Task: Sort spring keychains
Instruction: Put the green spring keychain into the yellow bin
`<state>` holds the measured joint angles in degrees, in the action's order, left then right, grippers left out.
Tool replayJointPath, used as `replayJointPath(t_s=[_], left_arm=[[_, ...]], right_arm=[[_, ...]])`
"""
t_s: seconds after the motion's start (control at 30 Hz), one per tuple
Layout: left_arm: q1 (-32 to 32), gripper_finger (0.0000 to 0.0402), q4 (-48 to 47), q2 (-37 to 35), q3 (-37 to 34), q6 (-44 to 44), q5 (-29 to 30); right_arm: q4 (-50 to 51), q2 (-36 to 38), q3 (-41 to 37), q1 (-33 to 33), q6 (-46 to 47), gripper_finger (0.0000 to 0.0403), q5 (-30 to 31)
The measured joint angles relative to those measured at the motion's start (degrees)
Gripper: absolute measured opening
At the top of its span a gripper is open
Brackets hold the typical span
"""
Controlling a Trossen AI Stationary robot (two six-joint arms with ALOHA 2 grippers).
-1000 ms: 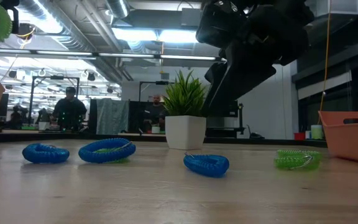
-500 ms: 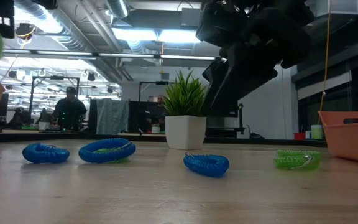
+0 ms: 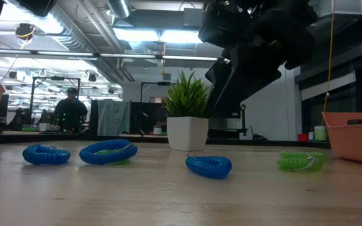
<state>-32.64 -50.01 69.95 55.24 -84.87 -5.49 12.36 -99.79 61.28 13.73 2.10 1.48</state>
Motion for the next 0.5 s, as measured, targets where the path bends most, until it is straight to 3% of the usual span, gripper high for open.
replayJointPath(t_s=[0.27,0.5], left_arm=[[0.00,0.0076,-1.57,0.00,0.00,-4.98,0.06],[0.00,0.0123,-1.78,0.00,0.00,-0.08,3.99]], right_arm=[[0.91,0.00,0.00,-0.01,0.47,0.0242,0.00],[5.47,0.00,0.00,0.01,4.05,0.0242,-0.02]])
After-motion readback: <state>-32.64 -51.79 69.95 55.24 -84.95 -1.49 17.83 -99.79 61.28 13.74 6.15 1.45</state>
